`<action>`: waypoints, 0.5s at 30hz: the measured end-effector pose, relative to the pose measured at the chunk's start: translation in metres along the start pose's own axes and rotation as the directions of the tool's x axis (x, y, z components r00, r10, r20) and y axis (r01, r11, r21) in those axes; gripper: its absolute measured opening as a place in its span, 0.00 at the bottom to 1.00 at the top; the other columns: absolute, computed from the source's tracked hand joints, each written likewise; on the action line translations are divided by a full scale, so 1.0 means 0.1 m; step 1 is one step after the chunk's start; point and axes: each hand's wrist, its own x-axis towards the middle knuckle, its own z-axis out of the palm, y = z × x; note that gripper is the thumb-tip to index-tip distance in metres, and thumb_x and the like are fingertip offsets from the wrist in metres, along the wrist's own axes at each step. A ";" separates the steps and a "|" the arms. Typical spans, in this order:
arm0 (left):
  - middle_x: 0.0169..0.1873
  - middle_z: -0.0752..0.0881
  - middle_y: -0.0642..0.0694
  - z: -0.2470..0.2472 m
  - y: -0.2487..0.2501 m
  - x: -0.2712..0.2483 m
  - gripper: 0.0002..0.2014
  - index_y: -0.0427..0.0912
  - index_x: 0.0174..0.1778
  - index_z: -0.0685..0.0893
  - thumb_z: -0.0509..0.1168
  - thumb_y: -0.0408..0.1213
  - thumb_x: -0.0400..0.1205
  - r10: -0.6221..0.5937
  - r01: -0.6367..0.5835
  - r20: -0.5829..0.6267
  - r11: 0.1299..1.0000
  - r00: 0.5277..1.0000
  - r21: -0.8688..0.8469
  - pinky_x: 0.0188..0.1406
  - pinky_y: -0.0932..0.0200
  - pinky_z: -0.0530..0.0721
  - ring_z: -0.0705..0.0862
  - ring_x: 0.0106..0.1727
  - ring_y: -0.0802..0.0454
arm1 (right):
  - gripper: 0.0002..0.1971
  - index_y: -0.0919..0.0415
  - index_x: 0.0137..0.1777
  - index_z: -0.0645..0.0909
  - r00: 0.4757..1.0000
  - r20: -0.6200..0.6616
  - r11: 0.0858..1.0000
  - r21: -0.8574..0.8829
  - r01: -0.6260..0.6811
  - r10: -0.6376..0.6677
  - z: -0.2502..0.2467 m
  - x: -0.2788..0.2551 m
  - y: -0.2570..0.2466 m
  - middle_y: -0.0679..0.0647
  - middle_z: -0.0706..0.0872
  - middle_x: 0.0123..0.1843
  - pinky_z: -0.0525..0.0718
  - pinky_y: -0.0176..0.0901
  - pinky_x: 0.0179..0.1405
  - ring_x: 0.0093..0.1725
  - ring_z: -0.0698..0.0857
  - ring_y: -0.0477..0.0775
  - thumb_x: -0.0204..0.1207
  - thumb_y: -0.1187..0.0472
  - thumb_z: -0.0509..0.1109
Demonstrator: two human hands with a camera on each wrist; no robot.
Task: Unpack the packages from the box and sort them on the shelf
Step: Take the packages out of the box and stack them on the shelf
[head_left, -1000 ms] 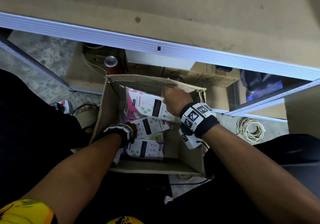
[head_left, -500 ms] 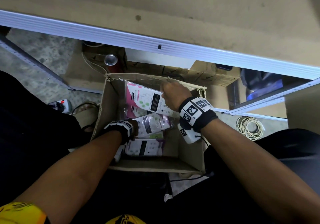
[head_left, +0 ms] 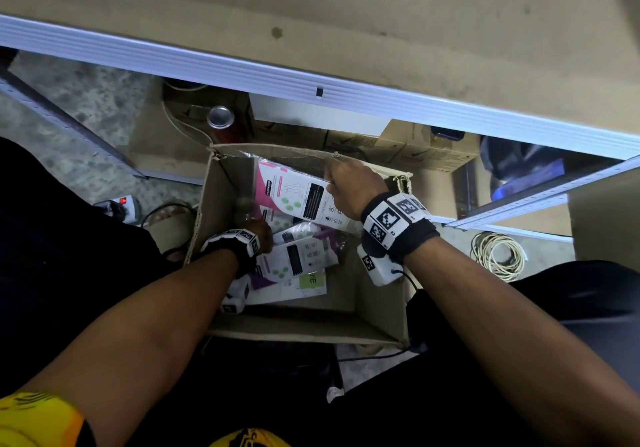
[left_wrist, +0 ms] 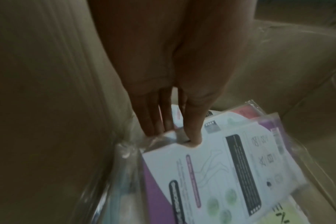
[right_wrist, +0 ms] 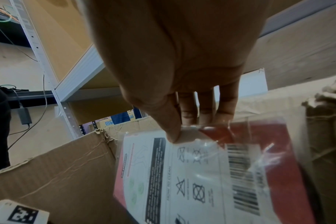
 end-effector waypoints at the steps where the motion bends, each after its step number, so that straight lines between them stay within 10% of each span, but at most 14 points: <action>1: 0.64 0.86 0.40 -0.01 0.02 -0.05 0.14 0.37 0.65 0.86 0.65 0.35 0.84 -0.022 0.023 0.031 0.999 0.999 -0.036 0.62 0.59 0.81 0.84 0.66 0.43 | 0.10 0.59 0.61 0.73 1.000 0.000 1.000 -0.001 0.001 -0.001 0.00 0.00 0.00 0.61 0.82 0.58 0.81 0.53 0.46 0.54 0.82 0.62 0.81 0.64 0.64; 6: 0.55 0.86 0.39 0.01 0.02 -0.13 0.07 0.42 0.49 0.87 0.63 0.33 0.85 0.004 -0.002 0.044 0.999 0.999 -0.050 0.58 0.60 0.80 0.85 0.61 0.44 | 0.07 0.61 0.58 0.75 1.000 -0.001 1.000 -0.017 0.009 -0.009 -0.01 0.03 0.00 0.60 0.84 0.56 0.79 0.50 0.45 0.53 0.81 0.61 0.81 0.65 0.64; 9: 0.36 0.77 0.49 0.02 0.02 -0.10 0.18 0.53 0.31 0.71 0.62 0.32 0.85 0.042 -0.043 0.020 0.998 0.999 0.053 0.37 0.65 0.75 0.77 0.37 0.52 | 0.08 0.61 0.58 0.75 1.000 0.008 1.000 -0.021 0.008 -0.008 -0.03 0.03 -0.01 0.62 0.84 0.55 0.83 0.53 0.48 0.53 0.82 0.63 0.81 0.66 0.64; 12: 0.48 0.83 0.39 0.00 0.03 -0.16 0.03 0.35 0.50 0.83 0.64 0.27 0.83 0.090 -0.090 0.010 0.987 0.996 0.130 0.45 0.54 0.82 0.84 0.47 0.43 | 0.08 0.61 0.58 0.75 1.000 0.005 0.999 -0.031 0.011 -0.011 -0.04 0.03 -0.02 0.63 0.84 0.54 0.84 0.54 0.46 0.50 0.83 0.64 0.81 0.66 0.63; 15: 0.63 0.85 0.38 -0.03 0.02 -0.20 0.17 0.34 0.66 0.84 0.69 0.30 0.80 0.061 -0.061 0.004 0.998 0.998 0.009 0.63 0.56 0.82 0.83 0.65 0.41 | 0.09 0.61 0.59 0.75 1.000 0.003 0.999 -0.044 0.014 -0.014 -0.06 0.03 -0.02 0.62 0.83 0.55 0.83 0.52 0.45 0.50 0.84 0.64 0.81 0.67 0.63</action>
